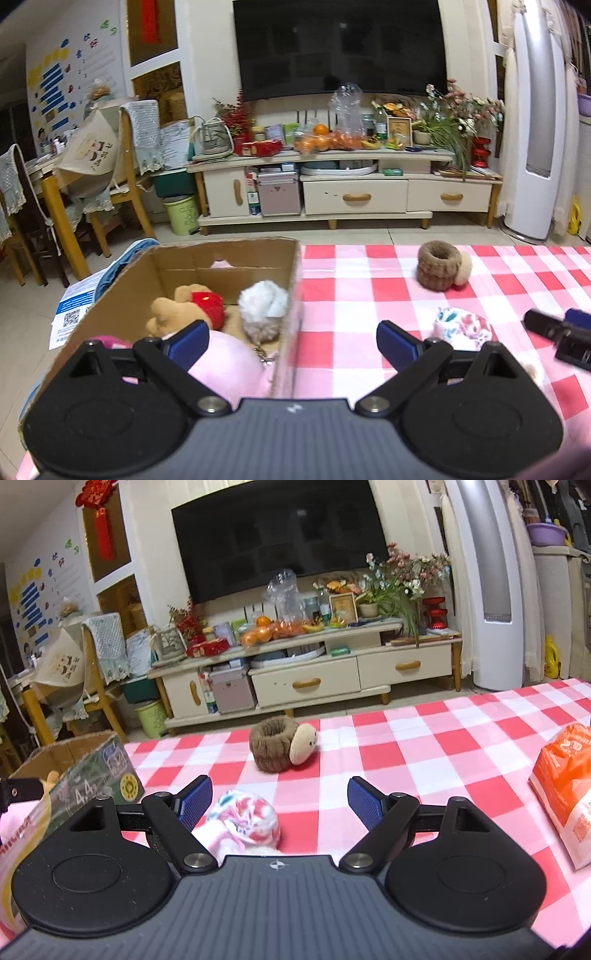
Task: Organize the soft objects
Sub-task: 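Move both tools back from the box to the remaining toys, then grasp the printed tissue pack with the left tool while the right tool grasps the white fluffy ring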
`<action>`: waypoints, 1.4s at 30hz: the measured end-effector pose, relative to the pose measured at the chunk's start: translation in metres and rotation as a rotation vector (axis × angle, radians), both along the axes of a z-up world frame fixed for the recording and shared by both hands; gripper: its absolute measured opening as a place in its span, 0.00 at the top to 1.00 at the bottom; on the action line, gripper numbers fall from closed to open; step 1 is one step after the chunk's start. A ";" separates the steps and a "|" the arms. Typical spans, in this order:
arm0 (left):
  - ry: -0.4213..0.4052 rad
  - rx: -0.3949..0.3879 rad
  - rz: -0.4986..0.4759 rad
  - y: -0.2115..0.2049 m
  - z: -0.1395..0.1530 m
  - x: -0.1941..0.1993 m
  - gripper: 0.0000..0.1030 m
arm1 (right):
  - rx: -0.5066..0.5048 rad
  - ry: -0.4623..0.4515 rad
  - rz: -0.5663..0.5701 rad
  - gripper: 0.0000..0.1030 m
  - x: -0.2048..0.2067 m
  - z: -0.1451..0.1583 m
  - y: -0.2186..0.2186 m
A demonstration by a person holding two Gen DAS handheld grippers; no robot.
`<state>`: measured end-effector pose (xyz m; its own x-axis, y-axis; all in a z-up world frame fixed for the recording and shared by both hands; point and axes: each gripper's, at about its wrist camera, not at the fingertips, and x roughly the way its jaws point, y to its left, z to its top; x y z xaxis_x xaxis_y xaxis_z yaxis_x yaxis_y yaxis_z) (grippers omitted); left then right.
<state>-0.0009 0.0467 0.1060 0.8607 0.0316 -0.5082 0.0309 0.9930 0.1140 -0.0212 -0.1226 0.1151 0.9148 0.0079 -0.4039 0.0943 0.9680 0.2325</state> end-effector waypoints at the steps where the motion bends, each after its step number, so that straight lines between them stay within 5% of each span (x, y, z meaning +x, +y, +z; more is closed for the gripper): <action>1: 0.001 0.002 -0.005 -0.002 -0.001 0.000 0.06 | 0.003 0.008 0.014 0.02 0.001 -0.002 0.003; 15: 0.048 0.014 -0.083 -0.029 -0.013 -0.005 0.06 | -0.091 0.125 0.146 0.00 0.011 -0.037 0.033; 30: 0.260 -0.014 -0.405 -0.081 -0.069 -0.057 0.06 | -0.058 0.143 0.158 0.00 0.003 -0.056 -0.024; 42: 0.243 0.001 -0.359 -0.105 -0.088 -0.066 0.06 | -0.044 0.149 0.122 0.00 0.005 -0.059 -0.044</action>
